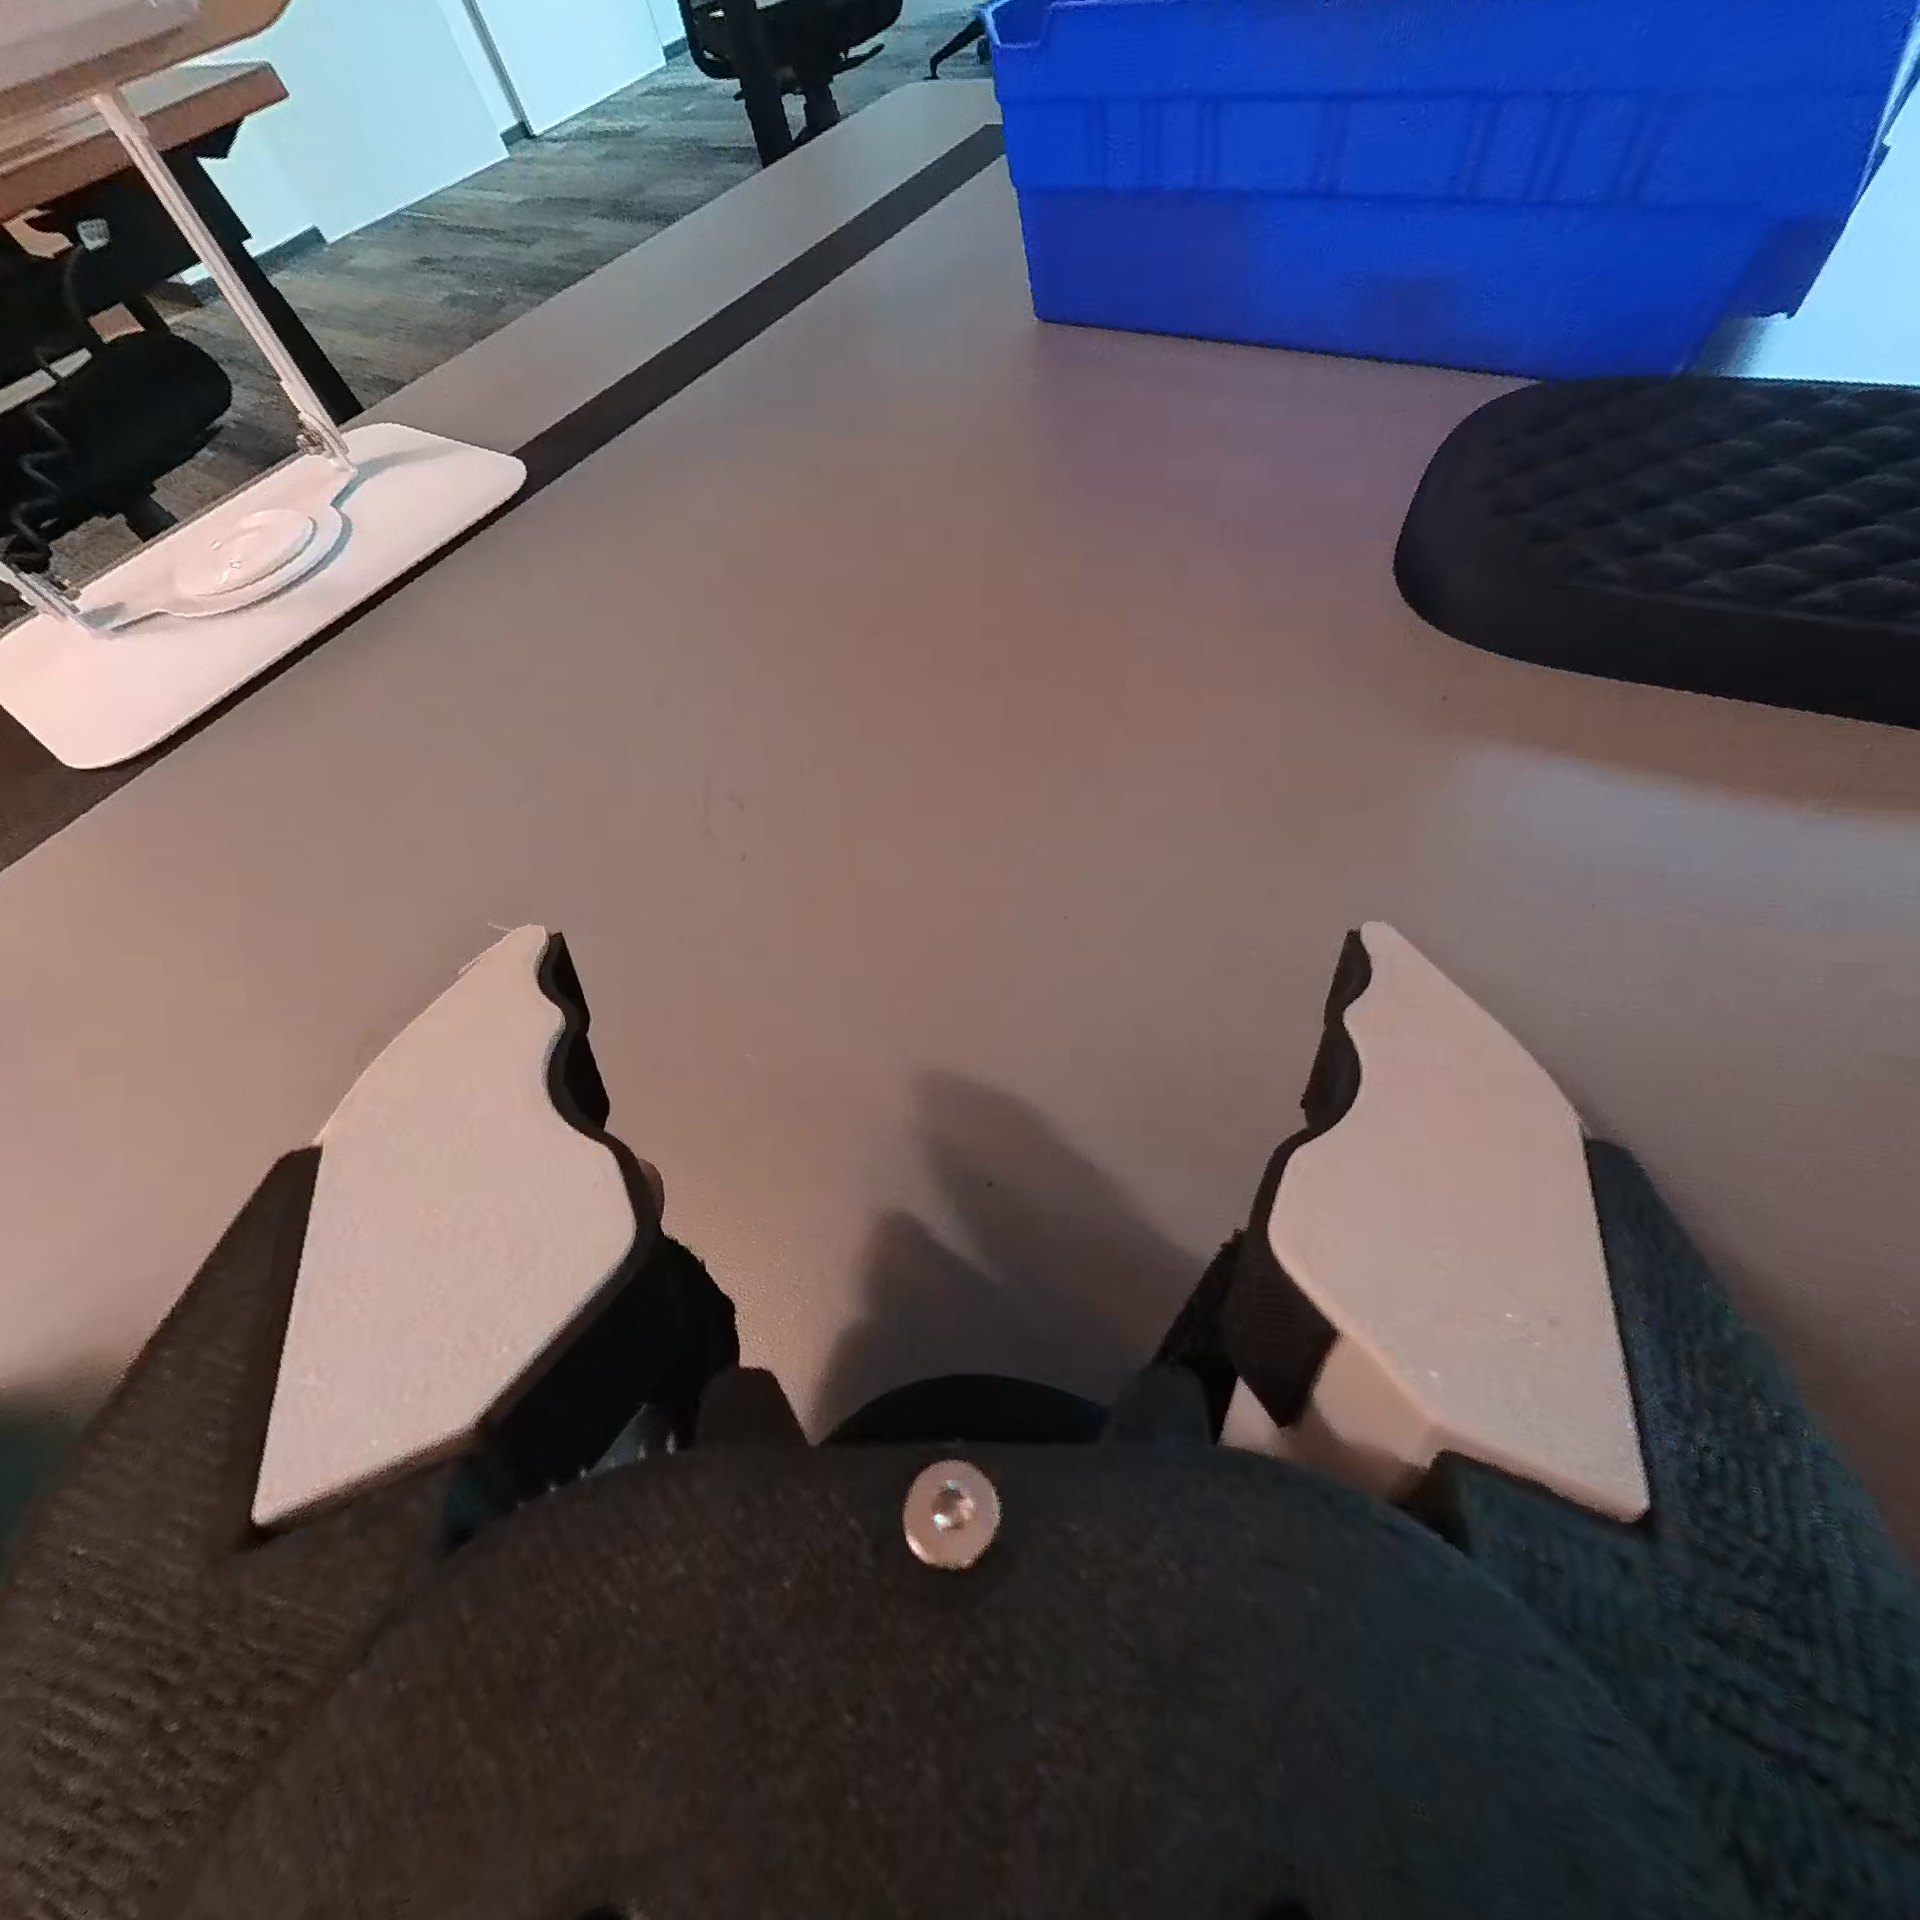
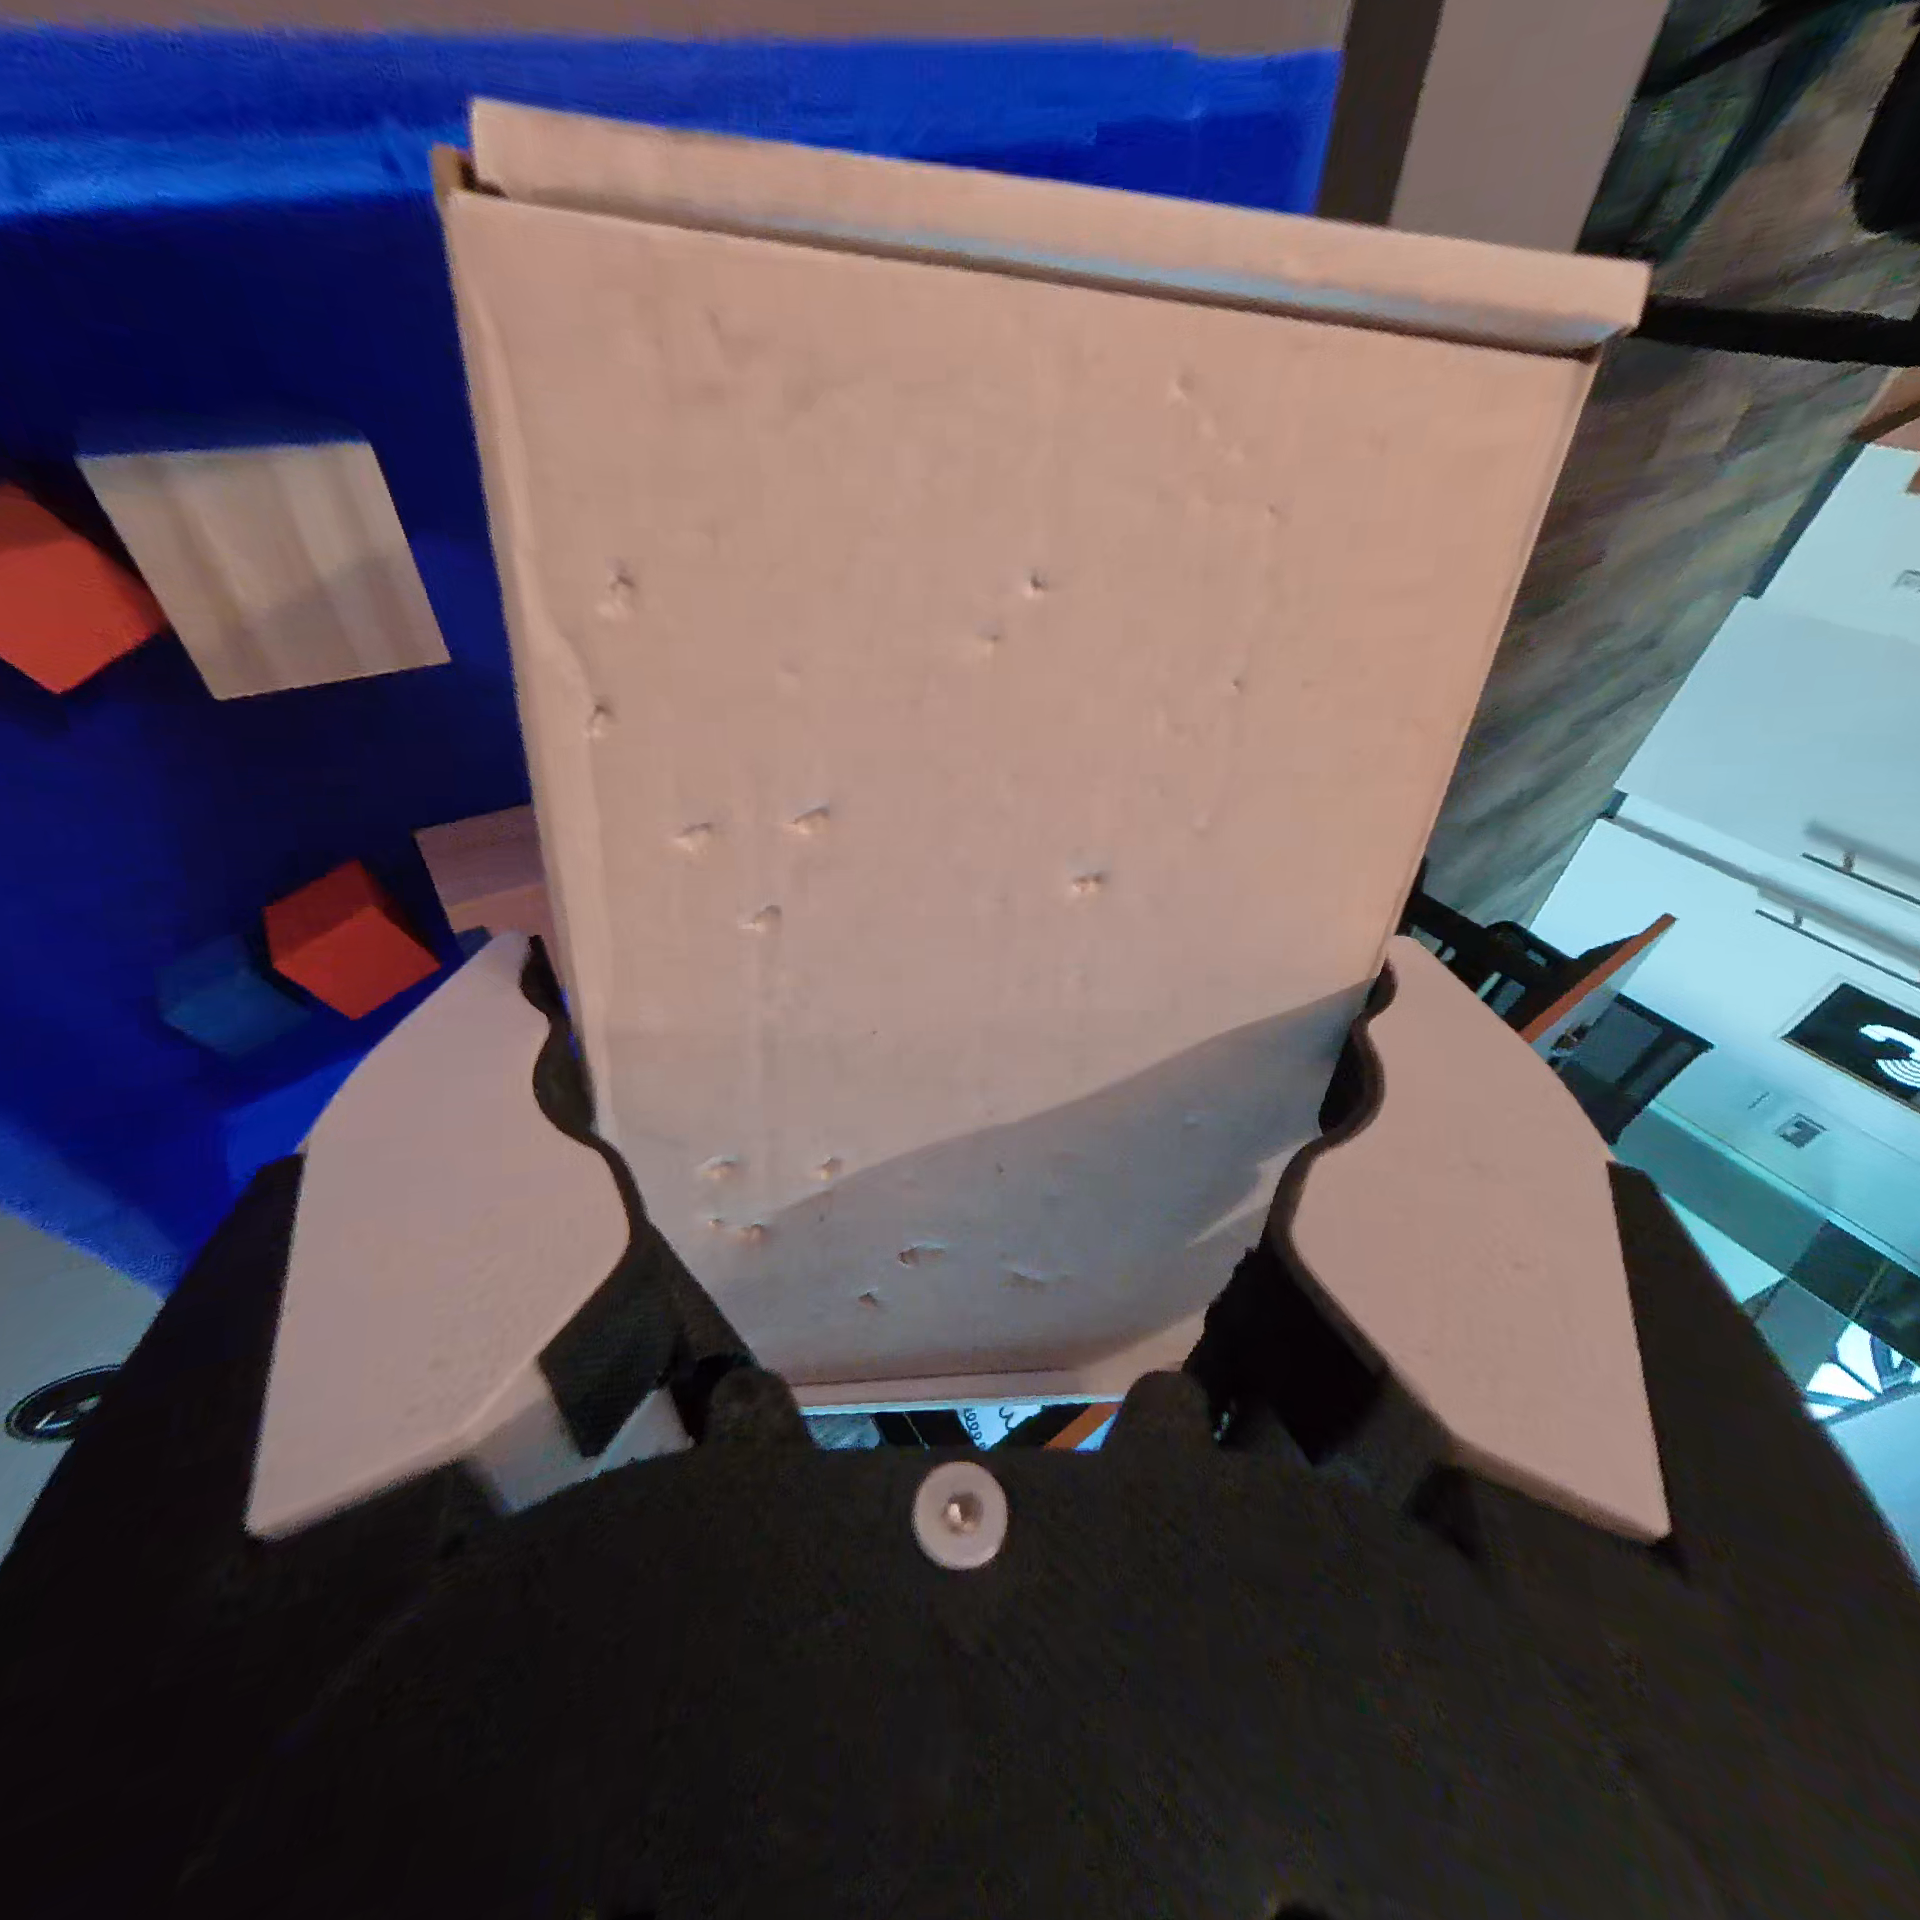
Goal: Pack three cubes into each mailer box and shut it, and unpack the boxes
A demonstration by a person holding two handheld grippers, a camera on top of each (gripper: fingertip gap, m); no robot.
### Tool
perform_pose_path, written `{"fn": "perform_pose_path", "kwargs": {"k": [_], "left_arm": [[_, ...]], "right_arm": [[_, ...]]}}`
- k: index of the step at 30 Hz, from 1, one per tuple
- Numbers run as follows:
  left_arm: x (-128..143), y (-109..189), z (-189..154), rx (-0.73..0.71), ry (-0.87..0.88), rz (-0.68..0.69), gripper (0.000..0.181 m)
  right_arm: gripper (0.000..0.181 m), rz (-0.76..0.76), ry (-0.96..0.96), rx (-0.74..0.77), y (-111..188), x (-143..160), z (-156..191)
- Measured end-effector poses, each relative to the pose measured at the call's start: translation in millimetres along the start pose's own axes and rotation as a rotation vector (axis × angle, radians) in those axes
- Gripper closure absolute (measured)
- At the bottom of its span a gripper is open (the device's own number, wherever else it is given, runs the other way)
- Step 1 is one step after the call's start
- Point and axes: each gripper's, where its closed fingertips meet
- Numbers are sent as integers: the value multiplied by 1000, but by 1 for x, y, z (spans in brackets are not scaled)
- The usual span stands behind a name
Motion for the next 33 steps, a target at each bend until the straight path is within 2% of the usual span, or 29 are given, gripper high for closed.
{"fn": "perform_pose_path", "kwargs": {"k": [3,8,19,25,28,30,33], "left_arm": [[1,-1,1,-2,10,4,50],[2,-1,1,-1,17,11,50],[4,-2,1,3,14,23,50],[4,-2,1,2,9,22,50],[3,-2,0,2,9,21,50],[3,-2,0,3,8,22,50],[4,-3,0,1,5,24,50]], "right_arm": [[43,-7,20,-41,-20,2,10],[43,-1,108,-25,-43,2,8],[42,78,121,-23,-59,10,6],[55,43,97,17,-55,7,0],[77,-8,29,-1,-49,2,5],[85,-68,-39,-8,-47,-8,9],[83,-110,-58,17,-48,-17,14]]}}
Point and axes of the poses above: each gripper's, where its closed fingertips meet, y back along the fingers, x out of its underside, z = x × y across the jaws, and after that the axes turned 5 degrees about -z, right-handed
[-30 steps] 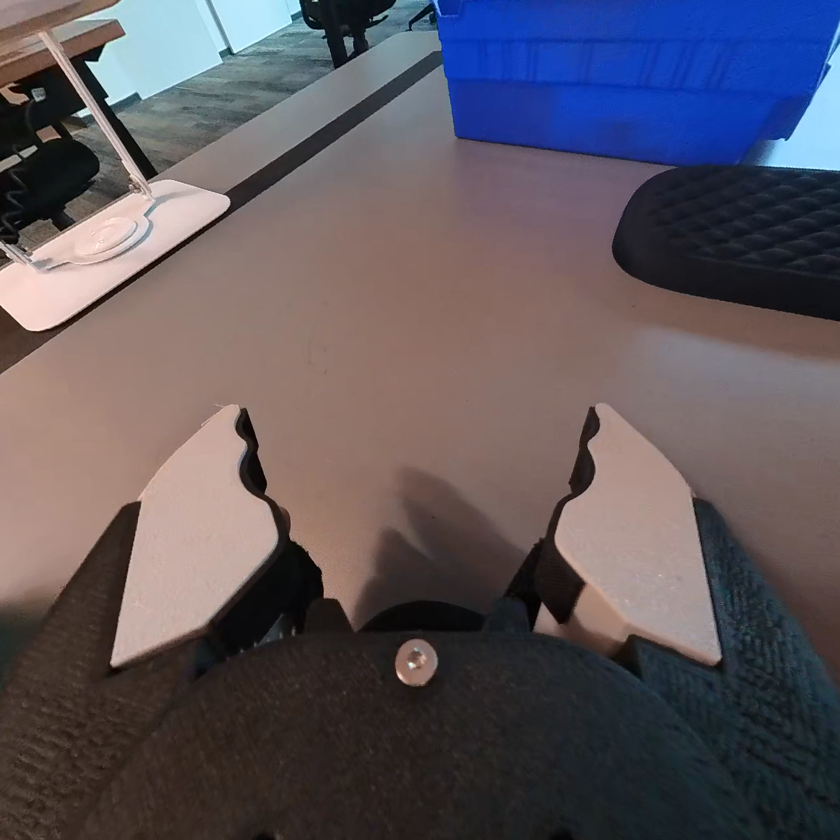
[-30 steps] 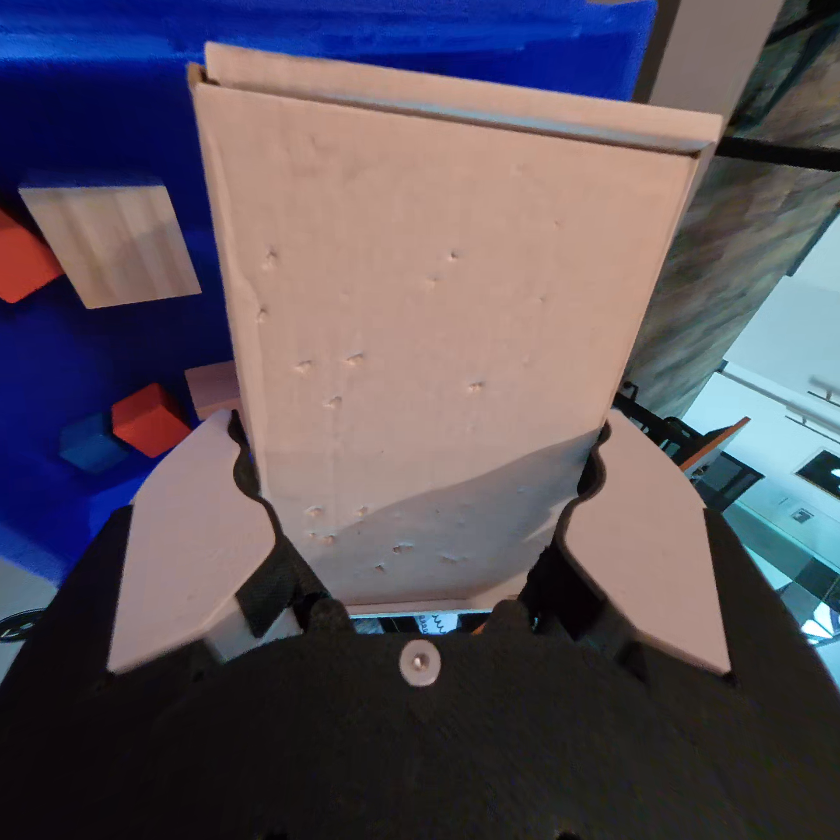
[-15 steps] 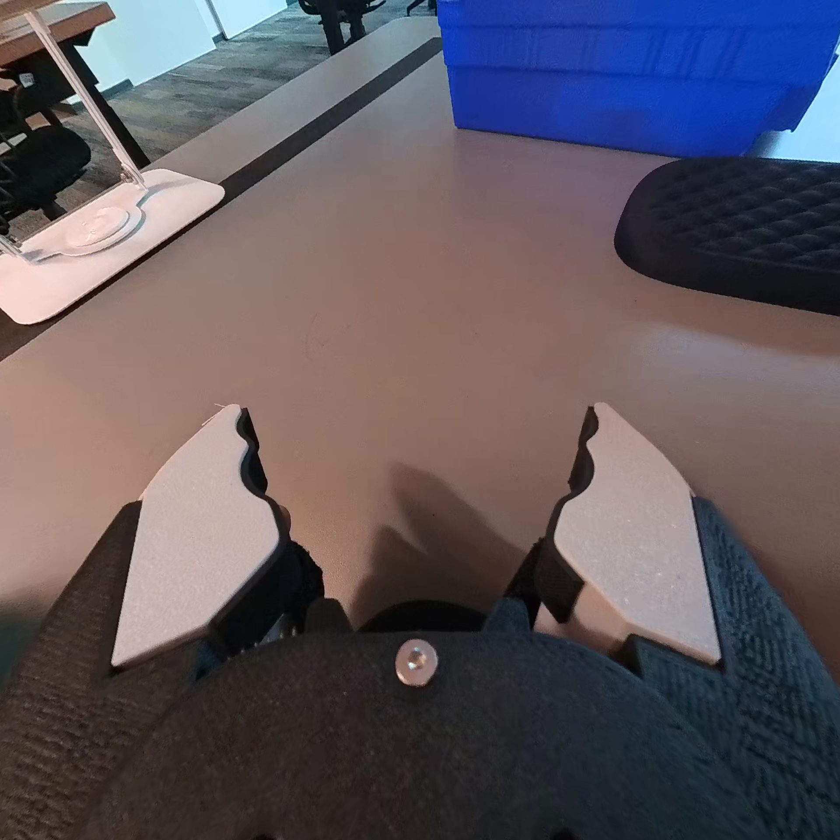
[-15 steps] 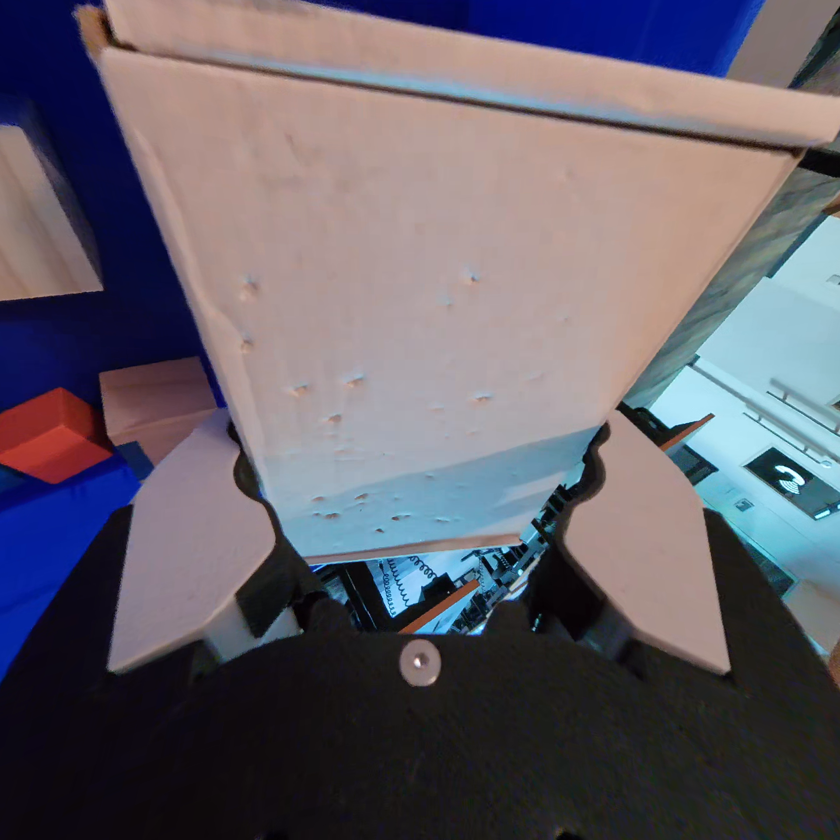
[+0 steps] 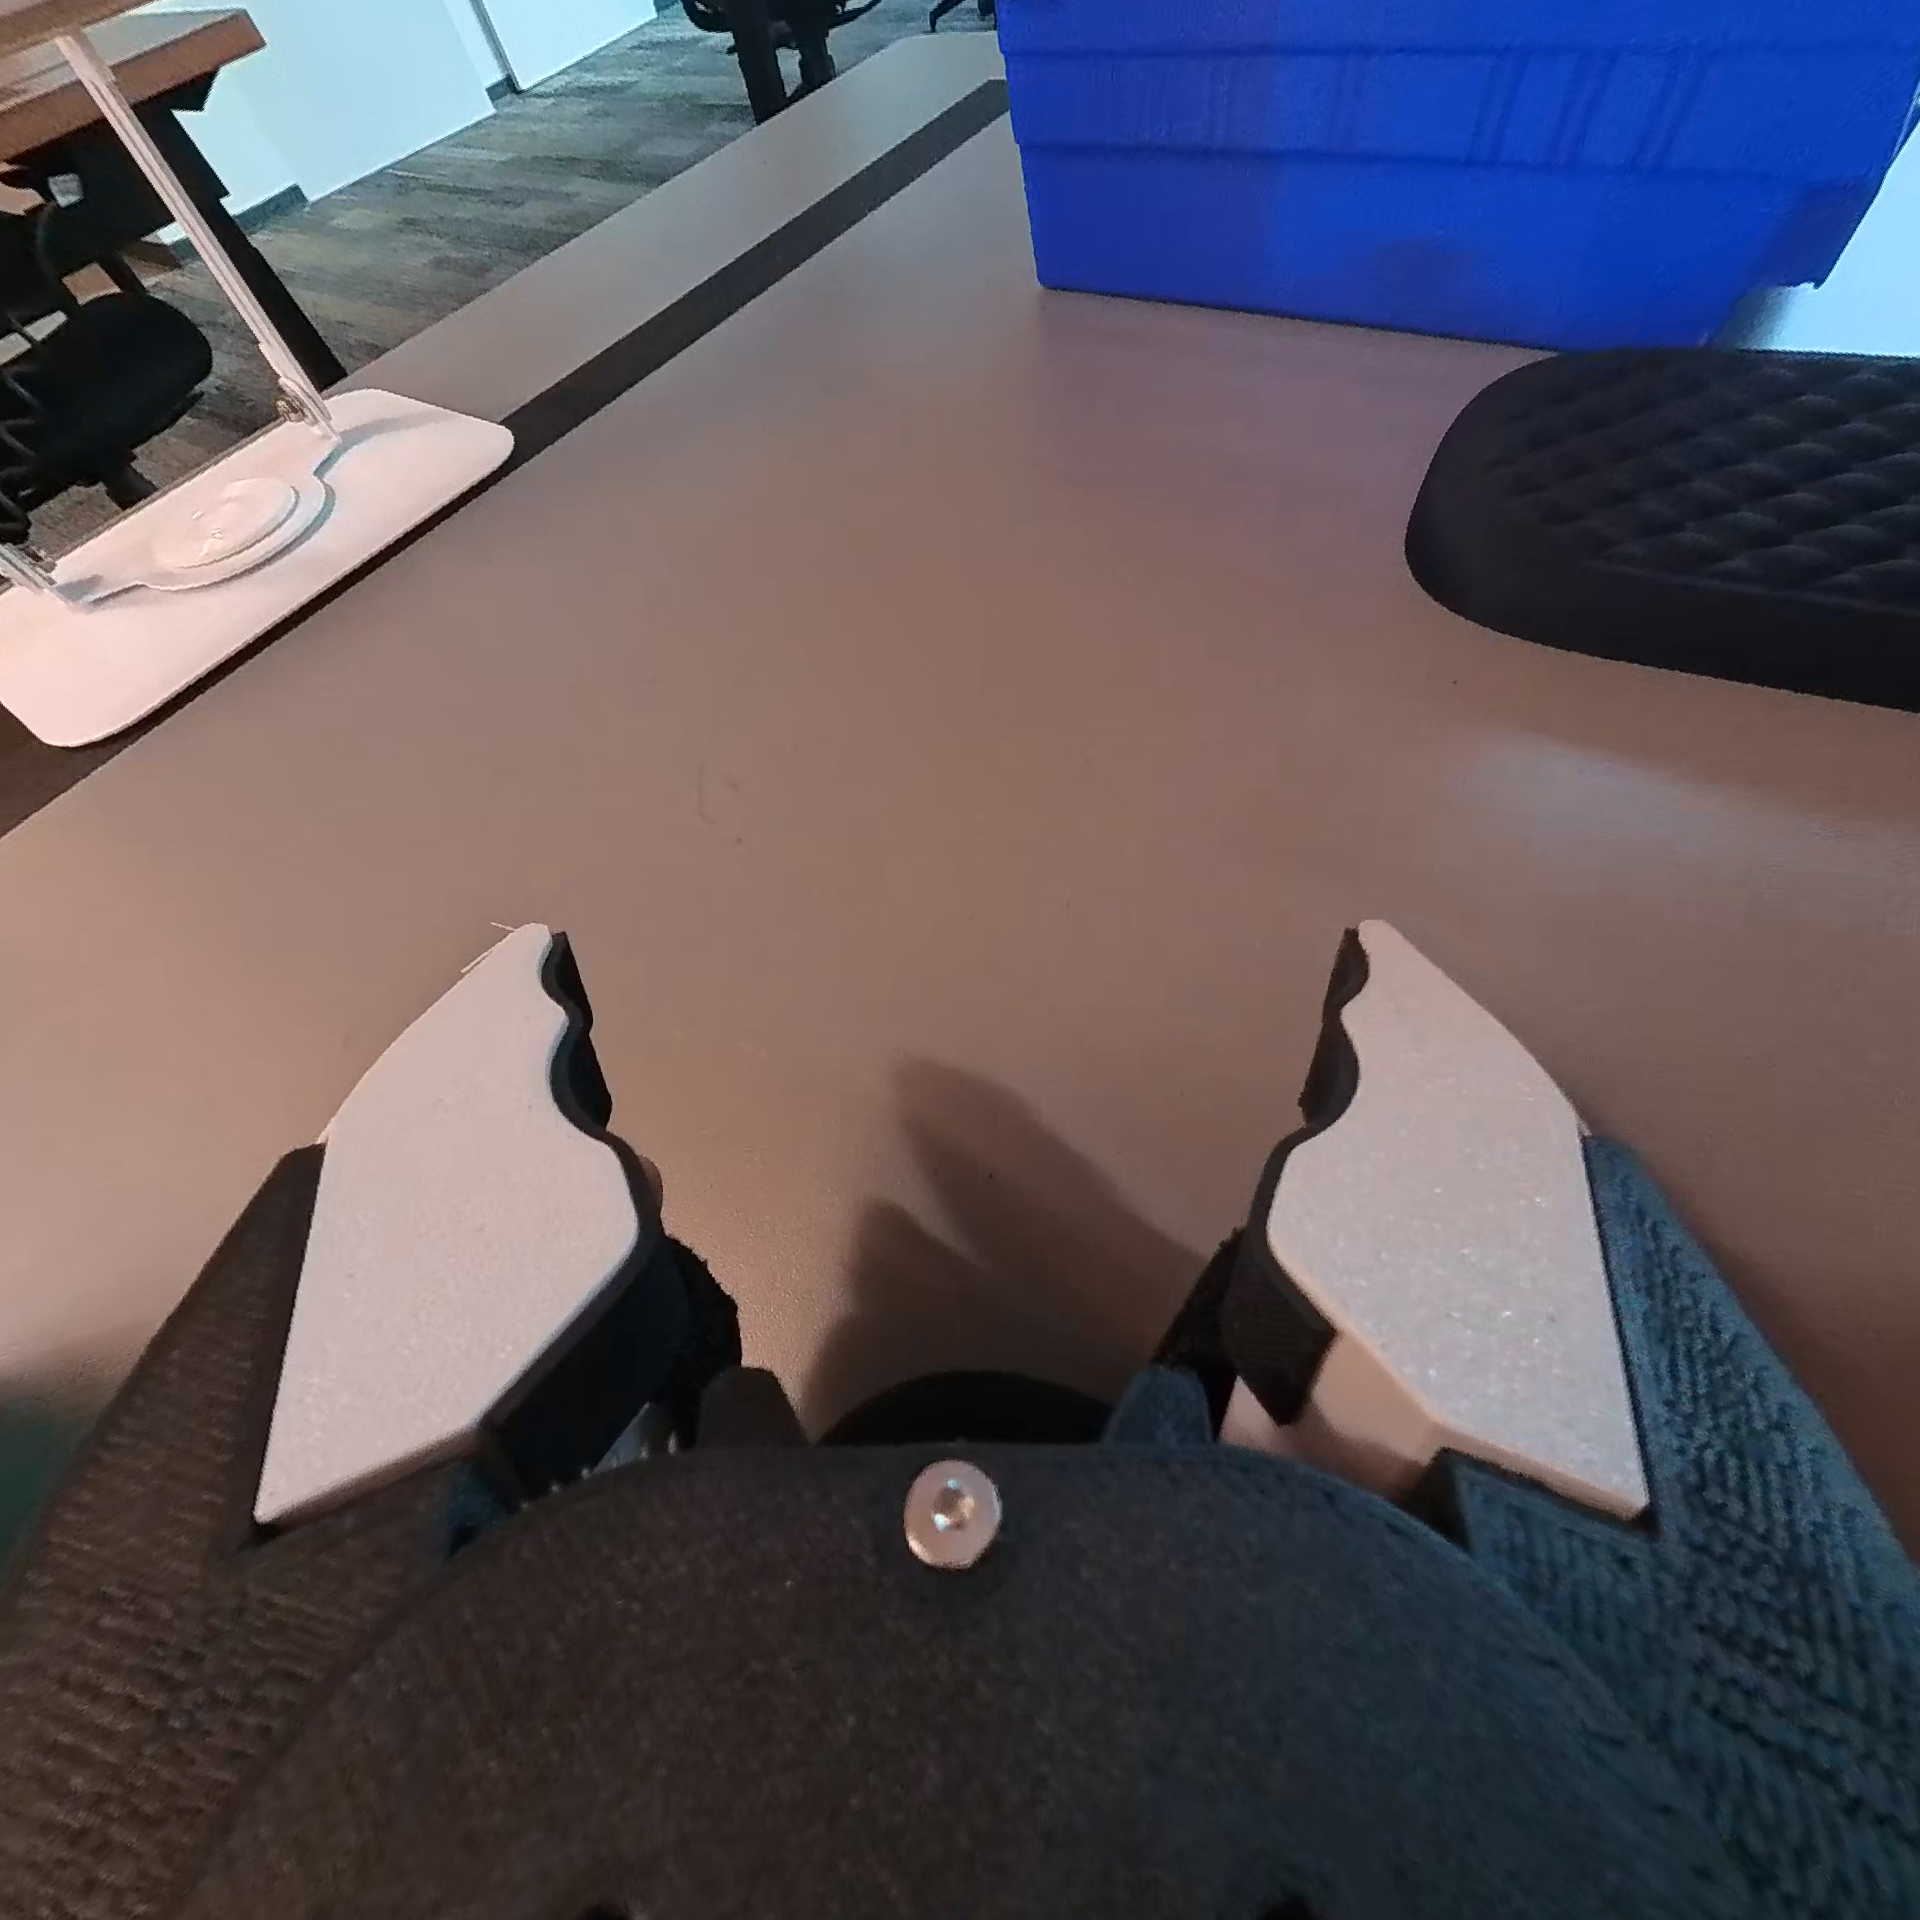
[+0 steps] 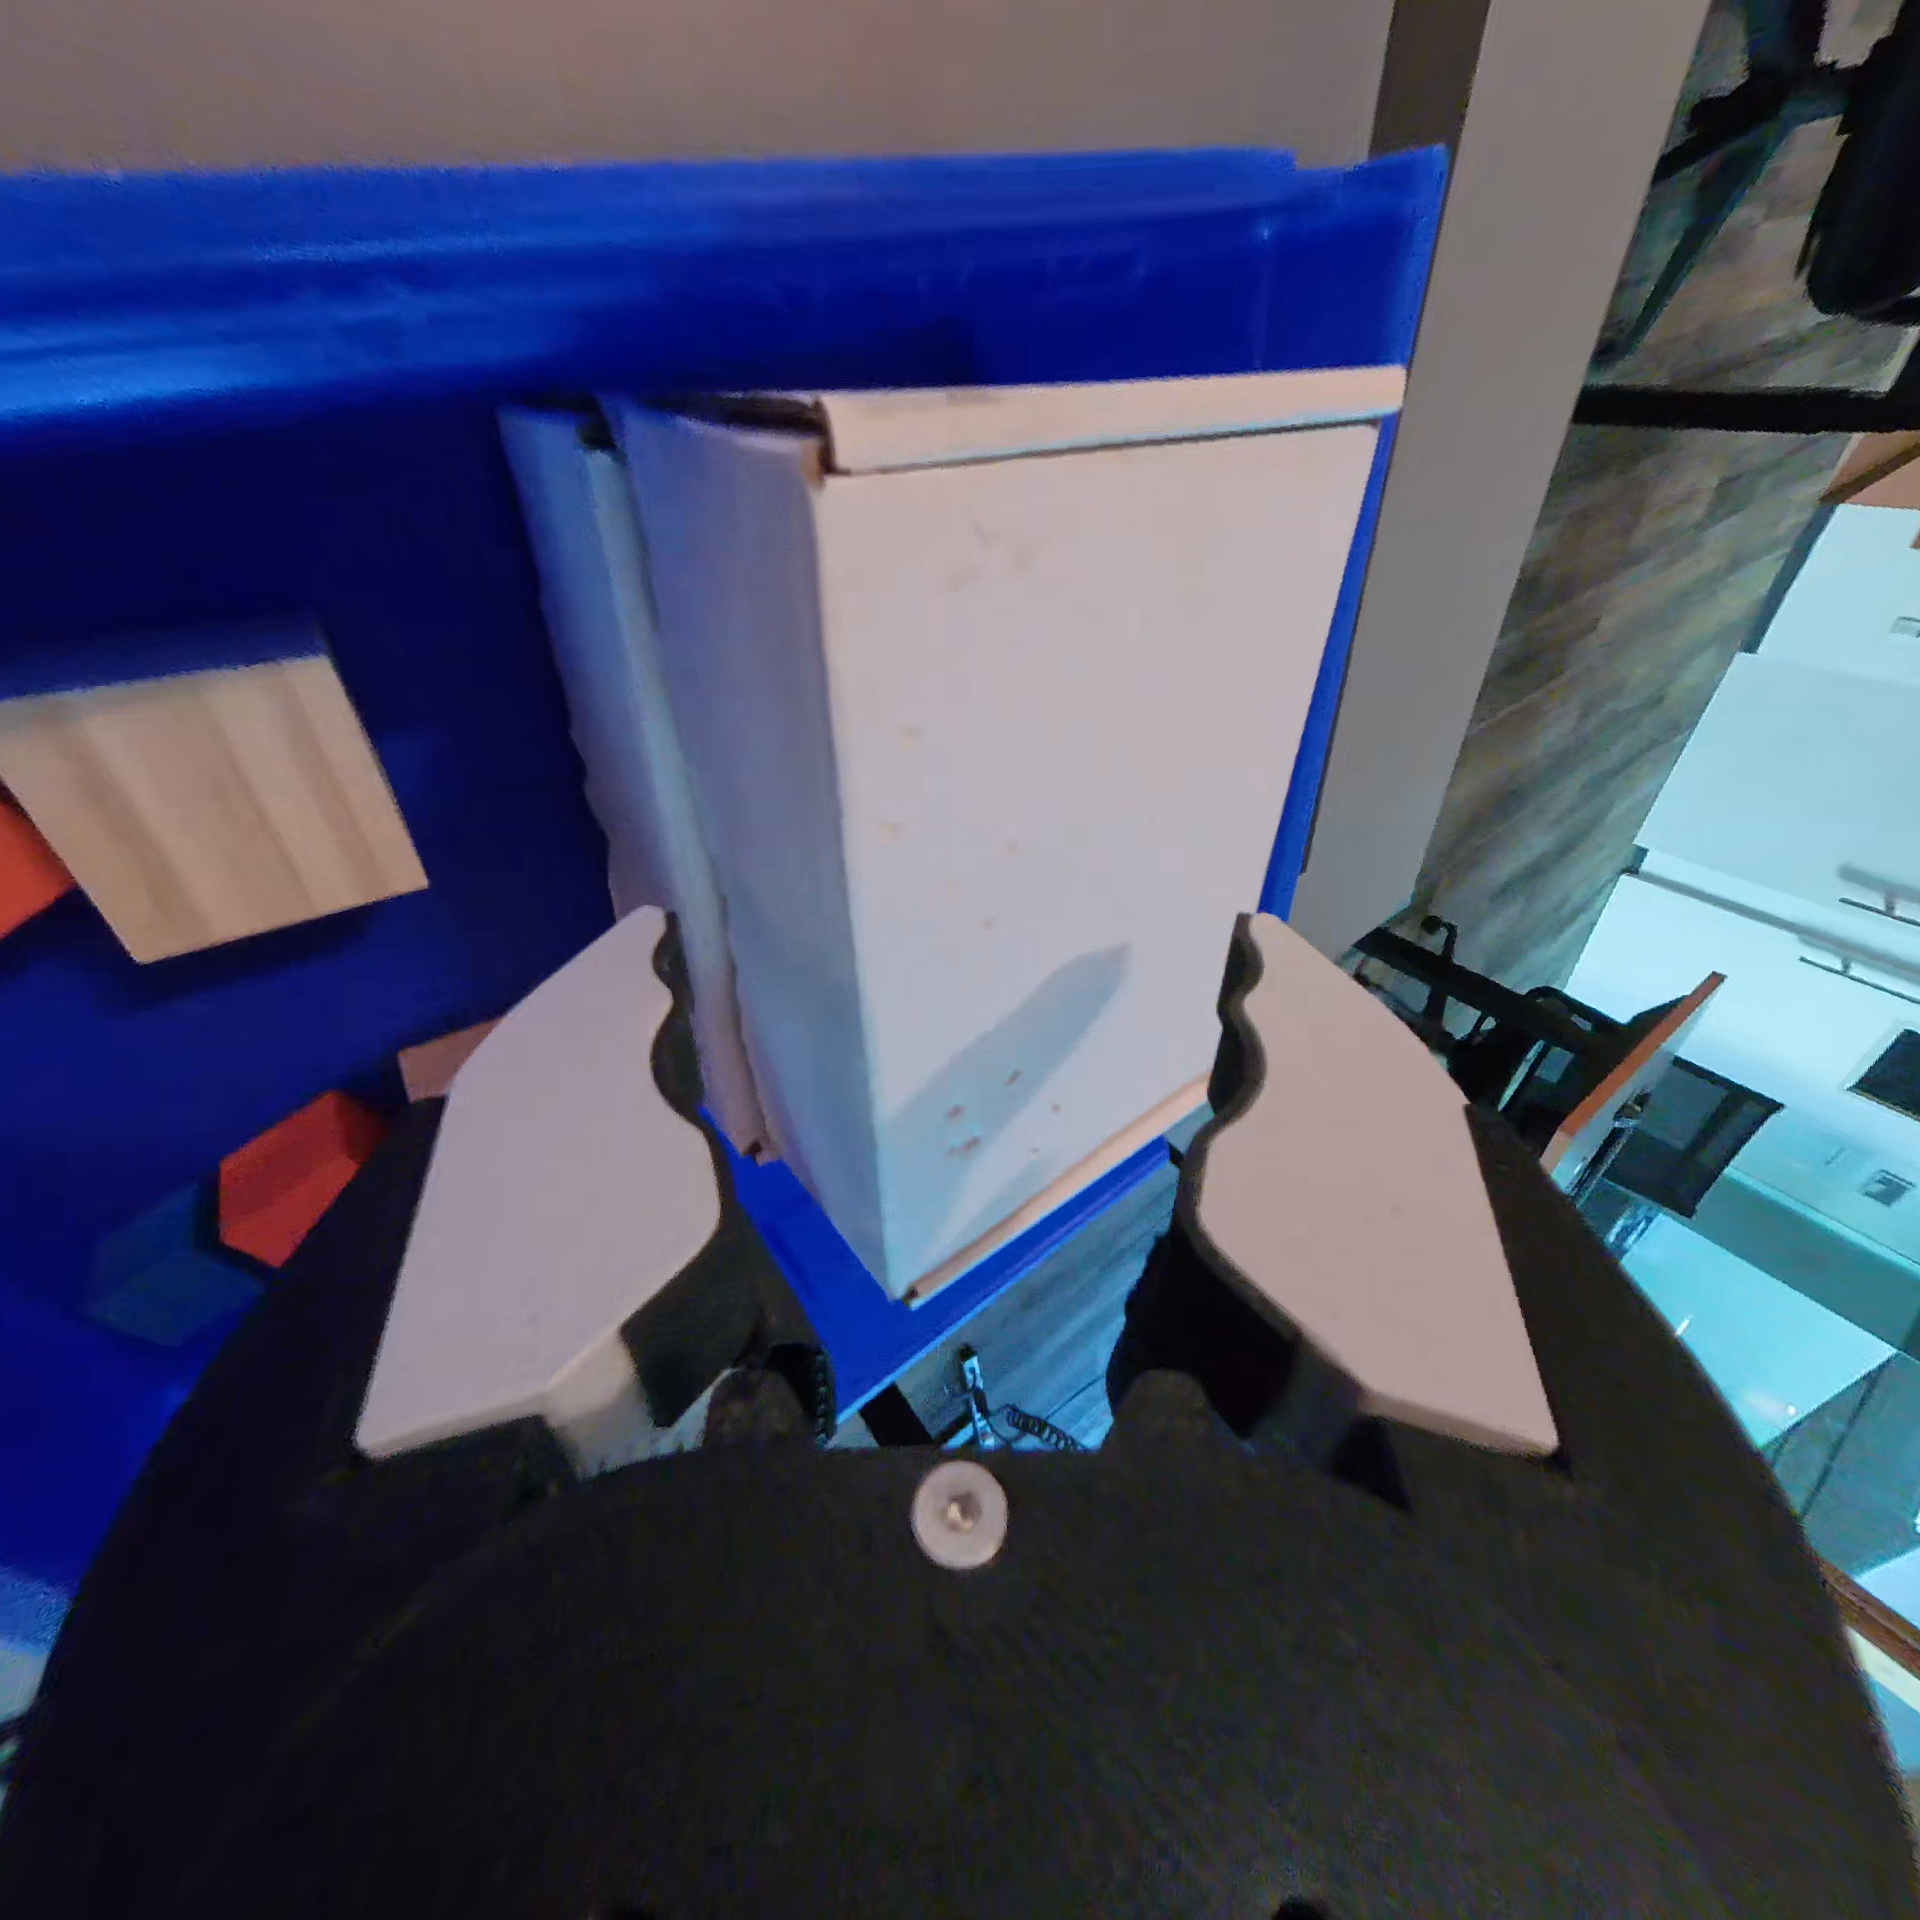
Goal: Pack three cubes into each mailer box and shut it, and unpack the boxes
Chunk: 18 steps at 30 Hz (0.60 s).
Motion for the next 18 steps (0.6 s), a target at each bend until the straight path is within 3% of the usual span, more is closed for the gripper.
{"fn": "perform_pose_path", "kwargs": {"k": [3,7,11,14,18], "left_arm": [[0,0,0,-2,-2,2,50],[1,0,0,-3,-3,6,50],[0,0,1,-5,1,1,50],[0,0,1,-6,5,-1,50],[1,0,1,-7,1,4,50]], "right_arm": [[76,-37,-16,22,-8,-5,8],[79,-22,2,118,-19,4,5],[85,-89,-69,158,-11,7,8],[82,-244,-285,203,16,2,8],[82,-551,-715,288,80,14,10]]}}
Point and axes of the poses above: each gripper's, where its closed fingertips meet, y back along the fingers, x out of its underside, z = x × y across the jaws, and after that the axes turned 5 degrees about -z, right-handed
